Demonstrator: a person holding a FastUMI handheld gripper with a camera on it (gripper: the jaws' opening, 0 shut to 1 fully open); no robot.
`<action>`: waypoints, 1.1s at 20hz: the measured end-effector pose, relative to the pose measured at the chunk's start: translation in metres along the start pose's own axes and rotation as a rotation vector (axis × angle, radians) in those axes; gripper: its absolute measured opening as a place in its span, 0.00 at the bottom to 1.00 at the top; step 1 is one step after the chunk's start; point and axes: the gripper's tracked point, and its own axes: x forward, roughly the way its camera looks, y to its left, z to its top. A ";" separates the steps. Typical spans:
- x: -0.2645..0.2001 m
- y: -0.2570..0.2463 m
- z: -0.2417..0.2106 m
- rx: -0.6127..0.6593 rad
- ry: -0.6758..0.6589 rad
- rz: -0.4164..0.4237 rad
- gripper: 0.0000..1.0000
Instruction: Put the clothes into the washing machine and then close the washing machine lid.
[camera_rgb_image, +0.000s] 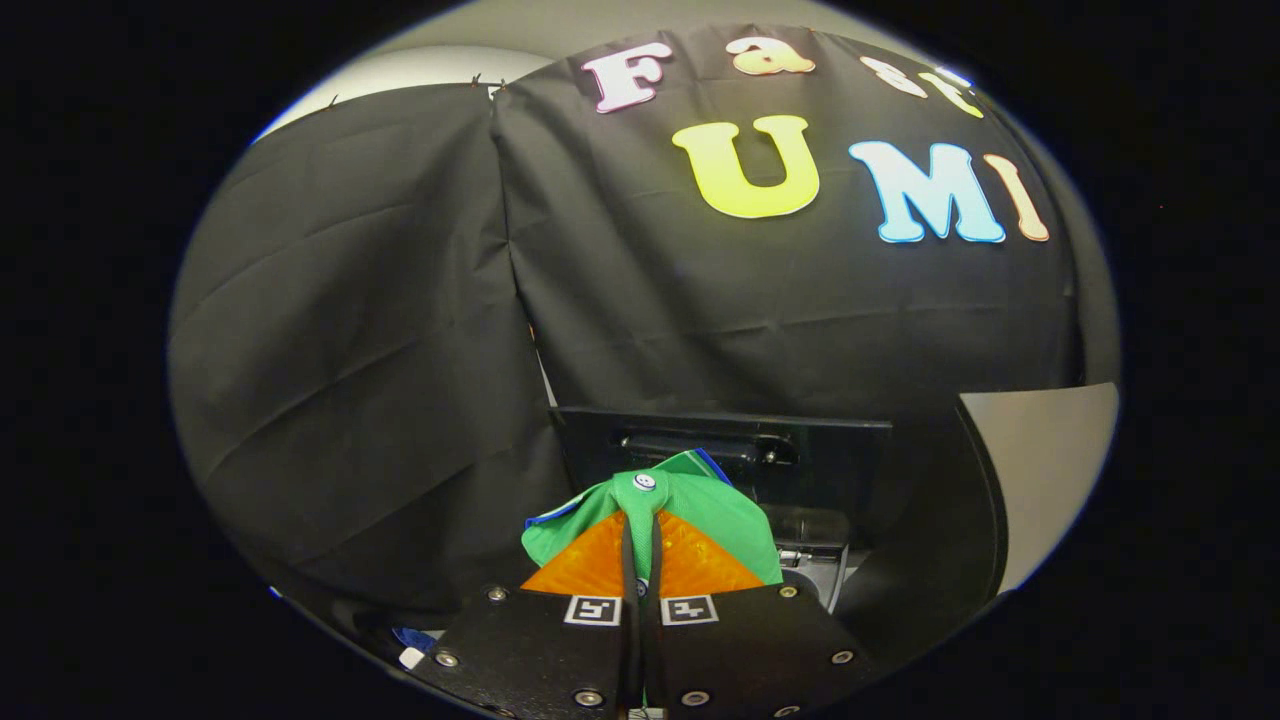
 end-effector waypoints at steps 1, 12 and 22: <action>0.003 0.002 -0.006 -0.005 0.009 -0.005 0.00; 0.044 0.001 -0.076 -0.035 0.088 -0.051 0.00; 0.072 -0.010 -0.133 -0.027 0.193 -0.094 0.01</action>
